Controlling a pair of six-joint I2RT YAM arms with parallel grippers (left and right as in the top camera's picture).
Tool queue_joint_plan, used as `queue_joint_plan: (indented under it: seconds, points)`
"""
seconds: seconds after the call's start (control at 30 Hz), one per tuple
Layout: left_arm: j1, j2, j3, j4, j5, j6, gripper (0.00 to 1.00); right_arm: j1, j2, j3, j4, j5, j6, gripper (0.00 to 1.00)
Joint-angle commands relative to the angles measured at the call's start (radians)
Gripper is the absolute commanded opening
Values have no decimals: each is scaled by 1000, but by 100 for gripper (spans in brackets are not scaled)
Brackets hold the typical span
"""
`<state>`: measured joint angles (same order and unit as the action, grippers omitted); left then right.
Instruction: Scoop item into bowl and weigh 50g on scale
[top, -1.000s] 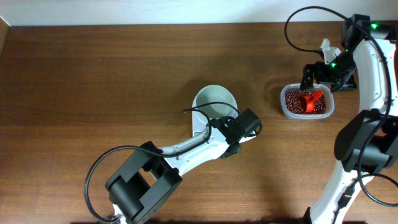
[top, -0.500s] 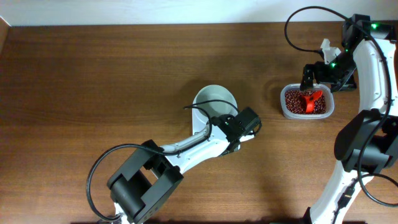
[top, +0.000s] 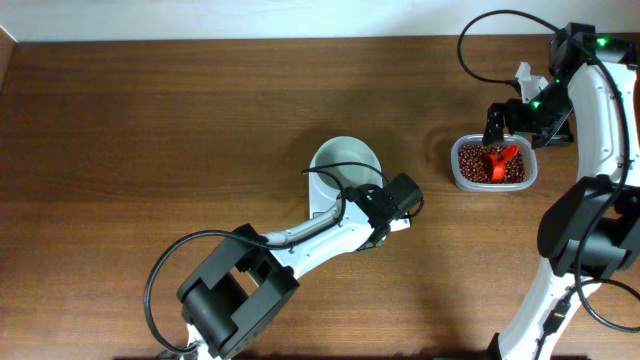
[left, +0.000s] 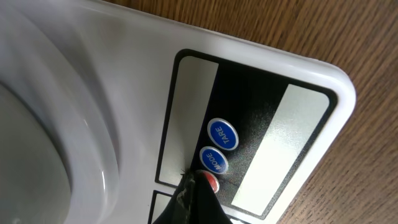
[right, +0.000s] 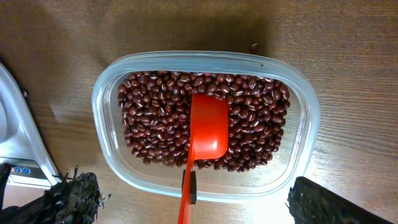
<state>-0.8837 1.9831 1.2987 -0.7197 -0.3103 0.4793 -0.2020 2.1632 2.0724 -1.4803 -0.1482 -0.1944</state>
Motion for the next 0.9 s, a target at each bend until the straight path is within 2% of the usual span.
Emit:
queue_joint_plan:
  seconds: [0.0,0.3,0.37,0.47,0.53,0.67,0.77,0.87]
  points:
    - [-19,115,-70,-53,165,16,0,5,2,21,1,2,-4,99]
    - [-47,91,-47,-139,244,15,0,5,2,21,1,2,-4,99]
    - [-43,-21,-5,-157,249,-51,0,5,2,21,1,2,-4,99]
    - [-1,-204,110,-240,373,-90,0,5,2,21,1,2,-4,99]
    - [69,-352,160,-254,397,-183,0,5,2,21,1,2,-4,98]
    - [254,-492,161,-238,393,-281,0,5,2,21,1,2,-4,99]
    - [540,-492,161,-169,393,-384,0,5,2,21,1,2,-4,99]
    - [714,-458,161,-105,393,-420,0,5,2,21,1,2,-4,99]
